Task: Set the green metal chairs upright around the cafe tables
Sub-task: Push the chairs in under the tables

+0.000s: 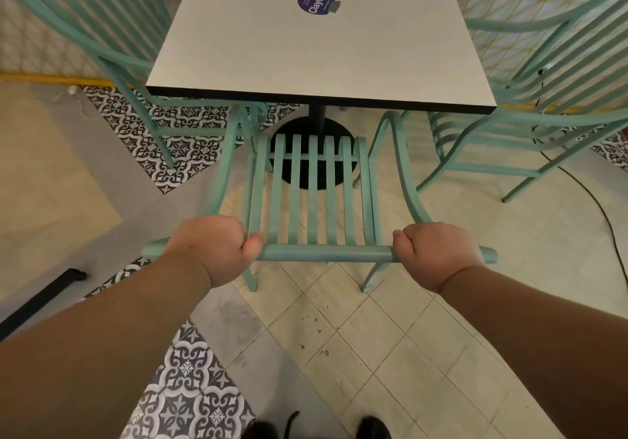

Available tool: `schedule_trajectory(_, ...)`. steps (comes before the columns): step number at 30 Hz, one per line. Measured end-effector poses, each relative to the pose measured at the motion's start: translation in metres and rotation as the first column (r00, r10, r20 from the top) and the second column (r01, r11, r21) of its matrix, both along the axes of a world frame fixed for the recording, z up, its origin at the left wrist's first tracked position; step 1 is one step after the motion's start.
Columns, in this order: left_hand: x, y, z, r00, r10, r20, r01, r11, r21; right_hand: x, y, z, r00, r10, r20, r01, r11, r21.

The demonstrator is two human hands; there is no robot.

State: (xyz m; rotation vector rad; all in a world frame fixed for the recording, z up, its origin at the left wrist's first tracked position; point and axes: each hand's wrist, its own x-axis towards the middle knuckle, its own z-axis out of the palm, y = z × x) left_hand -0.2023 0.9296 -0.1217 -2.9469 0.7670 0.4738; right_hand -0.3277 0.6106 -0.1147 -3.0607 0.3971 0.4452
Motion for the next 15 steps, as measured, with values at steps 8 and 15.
schedule_trajectory(8,0.044,-0.001,0.005,1.0,-0.026,0.002,0.026,1.0,-0.005,0.036,0.001,-0.005,1.0,0.02,0.02,-0.019,1.0,-0.023)
schedule_trajectory(15,0.058,-0.006,0.002,0.999,-0.033,0.024,0.033,0.999,0.009,0.047,-0.003,-0.002,1.0,0.002,0.013,-0.001,1.0,-0.016)
